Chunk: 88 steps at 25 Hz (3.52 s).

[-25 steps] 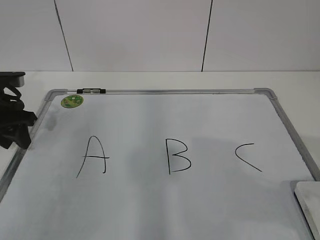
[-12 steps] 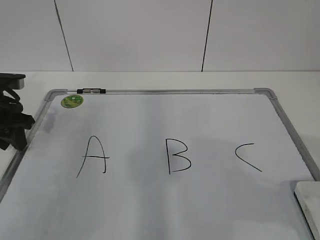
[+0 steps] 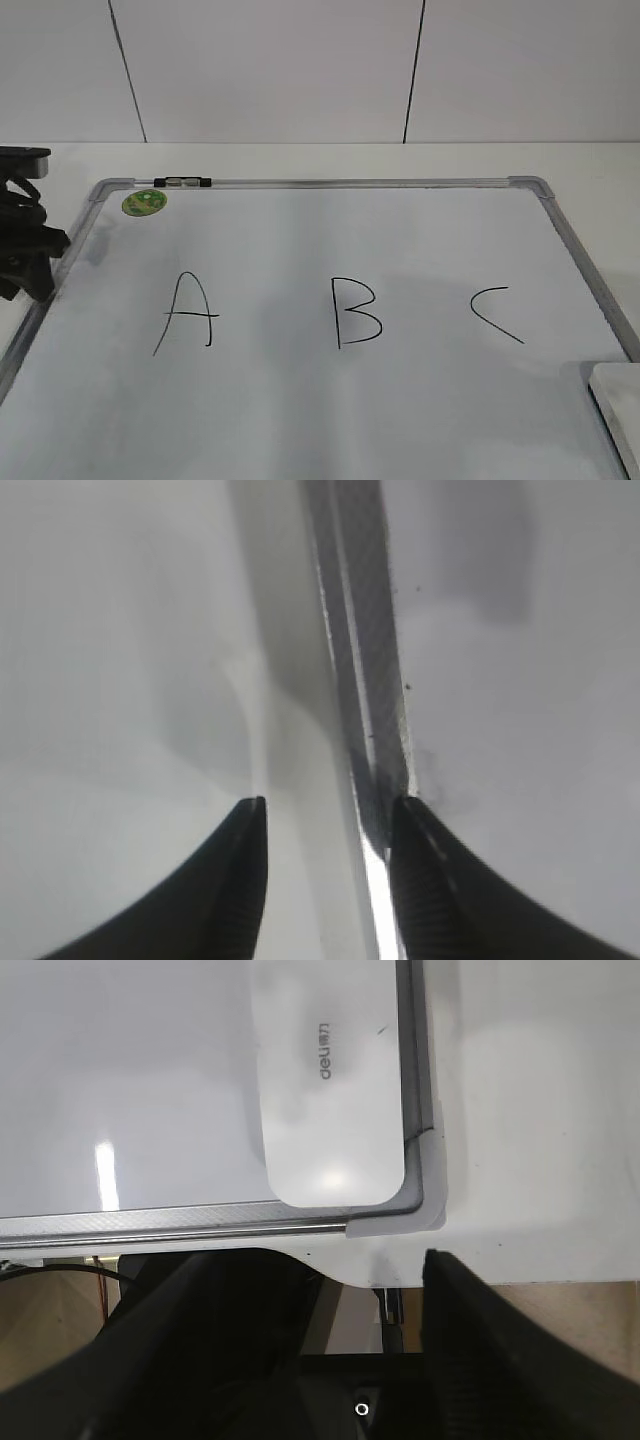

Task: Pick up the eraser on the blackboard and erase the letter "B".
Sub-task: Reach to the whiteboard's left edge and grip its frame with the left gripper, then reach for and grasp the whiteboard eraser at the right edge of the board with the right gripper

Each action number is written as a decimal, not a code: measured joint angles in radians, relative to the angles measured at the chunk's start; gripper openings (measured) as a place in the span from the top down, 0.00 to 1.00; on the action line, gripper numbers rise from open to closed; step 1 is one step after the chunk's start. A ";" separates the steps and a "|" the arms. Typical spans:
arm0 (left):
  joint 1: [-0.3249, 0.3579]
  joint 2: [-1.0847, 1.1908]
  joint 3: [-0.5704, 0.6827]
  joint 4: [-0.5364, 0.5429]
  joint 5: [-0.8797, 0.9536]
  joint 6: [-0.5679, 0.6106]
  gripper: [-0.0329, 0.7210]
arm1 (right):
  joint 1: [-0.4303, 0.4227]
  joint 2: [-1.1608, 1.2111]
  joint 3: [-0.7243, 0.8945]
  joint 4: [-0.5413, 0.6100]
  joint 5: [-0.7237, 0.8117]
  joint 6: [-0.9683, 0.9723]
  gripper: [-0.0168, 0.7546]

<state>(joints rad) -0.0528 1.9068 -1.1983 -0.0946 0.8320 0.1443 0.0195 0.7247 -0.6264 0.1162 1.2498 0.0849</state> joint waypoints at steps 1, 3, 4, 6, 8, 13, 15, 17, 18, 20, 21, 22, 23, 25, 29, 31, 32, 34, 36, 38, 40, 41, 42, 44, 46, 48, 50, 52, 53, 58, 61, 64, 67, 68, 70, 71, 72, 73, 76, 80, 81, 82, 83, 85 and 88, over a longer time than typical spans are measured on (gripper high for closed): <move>0.000 0.000 0.000 -0.003 0.000 0.000 0.55 | 0.000 0.000 0.000 0.000 0.000 0.000 0.34; 0.000 0.000 0.000 -0.010 0.000 0.000 0.55 | 0.000 0.000 0.000 0.000 0.000 0.000 0.34; 0.000 0.000 0.000 -0.012 0.000 0.000 0.55 | 0.000 0.000 0.000 0.000 0.000 0.000 0.34; 0.000 0.001 0.000 -0.012 0.000 0.000 0.55 | 0.000 0.000 0.000 0.000 0.000 0.000 0.34; 0.000 0.001 0.000 -0.014 0.000 0.000 0.55 | 0.000 0.000 0.000 0.000 0.000 0.000 0.34; 0.000 0.019 -0.004 -0.016 0.004 0.000 0.56 | 0.000 0.000 0.000 0.000 0.000 0.000 0.34; 0.000 0.022 -0.006 -0.016 0.007 0.000 0.57 | 0.000 0.000 0.000 0.000 0.000 0.000 0.34; 0.000 0.022 -0.008 -0.018 0.011 0.000 0.59 | 0.000 0.000 0.000 0.000 0.000 0.002 0.34; 0.000 0.023 -0.008 -0.018 0.010 0.000 0.60 | 0.000 0.000 0.000 0.000 0.000 0.002 0.34; 0.000 0.025 -0.008 -0.018 0.014 0.000 0.63 | 0.000 0.000 0.000 0.000 0.000 0.002 0.34; 0.000 0.025 -0.008 -0.018 0.014 0.000 0.64 | 0.000 0.000 0.000 0.000 0.000 0.002 0.34; 0.000 0.025 -0.008 -0.018 0.014 0.000 0.66 | 0.000 0.000 0.000 0.000 0.000 0.002 0.34; 0.000 0.025 -0.010 -0.018 0.014 0.000 0.68 | 0.000 0.000 0.000 0.000 0.000 0.002 0.34; 0.000 0.025 -0.010 -0.020 0.015 0.000 0.72 | 0.000 0.000 0.000 0.000 0.000 0.002 0.34; 0.000 0.025 -0.010 -0.029 0.019 0.000 0.85 | 0.000 0.000 0.000 0.000 0.000 0.002 0.34; 0.000 0.025 -0.010 -0.033 0.019 -0.006 0.87 | 0.000 0.000 0.000 0.000 0.000 0.002 0.34; 0.000 0.025 -0.010 -0.035 0.019 -0.007 0.87 | 0.000 0.000 0.000 0.000 0.000 0.002 0.34; 0.000 0.025 -0.010 -0.035 0.019 -0.010 0.88 | 0.000 0.000 0.000 0.000 0.000 0.002 0.34; 0.000 0.025 -0.010 -0.035 0.019 -0.010 0.88 | 0.000 0.000 0.000 0.000 0.000 0.002 0.34; 0.000 0.025 -0.010 -0.035 0.019 -0.010 0.88 | 0.000 0.000 0.000 0.000 0.000 0.002 0.33; 0.000 0.025 -0.010 -0.035 0.020 -0.010 0.88 | 0.000 0.000 0.000 0.000 -0.008 0.002 0.29; 0.000 0.025 -0.010 -0.035 0.021 -0.010 0.88 | 0.000 0.000 0.000 0.000 -0.022 0.002 0.26; 0.000 0.025 -0.010 -0.035 0.021 -0.011 0.88 | 0.000 0.000 0.000 -0.004 -0.039 0.002 0.23; 0.000 0.025 -0.010 -0.037 0.021 -0.011 0.88 | 0.000 0.000 0.000 -0.017 -0.064 0.002 0.17; 0.000 0.025 -0.010 -0.037 0.021 -0.011 0.88 | 0.000 0.005 0.000 -0.031 -0.092 0.002 0.15; 0.000 0.025 -0.010 -0.037 0.021 -0.011 0.88 | 0.000 0.029 0.000 -0.033 -0.114 0.002 0.14; 0.000 0.025 -0.010 -0.034 0.022 -0.011 0.88 | 0.000 0.068 0.000 -0.011 -0.132 0.002 0.14; 0.000 0.025 -0.010 -0.033 0.022 -0.011 0.88 | 0.000 0.116 0.000 0.022 -0.144 0.002 0.14; 0.000 0.025 -0.010 -0.033 0.022 -0.011 0.88 | 0.000 0.144 0.000 0.033 -0.149 0.002 0.14; 0.000 0.025 -0.010 -0.033 0.022 -0.011 0.88 | 0.000 0.260 0.000 0.041 -0.174 0.002 0.21; 0.000 0.025 -0.010 -0.033 0.022 -0.012 0.88 | 0.000 0.313 -0.002 0.041 -0.208 0.002 0.25; 0.000 0.025 -0.010 -0.033 0.022 -0.012 0.88 | 0.000 0.360 -0.002 0.015 -0.246 -0.001 0.25; 0.000 0.025 -0.010 -0.033 0.022 -0.012 0.88 | 0.000 0.401 -0.002 -0.010 -0.277 -0.025 0.17; 0.000 0.025 -0.010 -0.033 0.022 -0.012 0.88 | 0.000 0.414 -0.002 -0.015 -0.288 -0.041 0.14; 0.000 0.025 -0.010 -0.033 0.022 -0.012 0.88 | 0.000 0.451 -0.002 -0.015 -0.310 -0.061 0.12; 0.000 0.025 -0.010 -0.033 0.022 -0.012 0.88 | 0.000 0.472 -0.004 -0.015 -0.317 -0.071 0.11; 0.000 0.025 -0.010 -0.033 0.022 -0.012 0.88 | 0.000 0.490 -0.004 -0.015 -0.327 -0.074 0.11; 0.000 0.025 -0.010 -0.033 0.022 -0.012 0.88 | 0.000 0.512 -0.006 -0.015 -0.339 -0.085 0.11; 0.000 0.025 -0.010 -0.033 0.022 -0.012 0.88 | 0.000 0.569 -0.008 -0.017 -0.357 -0.085 0.11; 0.000 0.025 -0.010 -0.033 0.022 -0.012 0.88 | 0.000 0.628 -0.008 -0.008 -0.369 -0.085 0.11; 0.000 0.025 -0.010 -0.033 0.022 -0.012 0.88 | 0.000 0.636 -0.012 -0.002 -0.369 -0.085 0.11; 0.000 0.025 -0.010 -0.033 0.022 -0.012 0.88 | 0.000 0.640 -0.014 0.004 -0.369 -0.091 0.11; 0.000 0.025 -0.010 -0.033 0.022 -0.012 0.88 | 0.000 0.645 -0.021 0.006 -0.369 -0.093 0.11; 0.000 0.025 -0.010 -0.033 0.022 -0.012 0.88 | 0.000 0.650 -0.026 0.010 -0.369 -0.096 0.11; 0.000 0.025 -0.010 -0.033 0.024 -0.012 0.88 | 0.000 0.657 -0.035 0.010 -0.374 -0.096 0.11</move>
<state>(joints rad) -0.0528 1.9314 -1.2084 -0.1278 0.8558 0.1322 0.0195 1.3818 -0.6611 0.1259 0.8753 -0.0107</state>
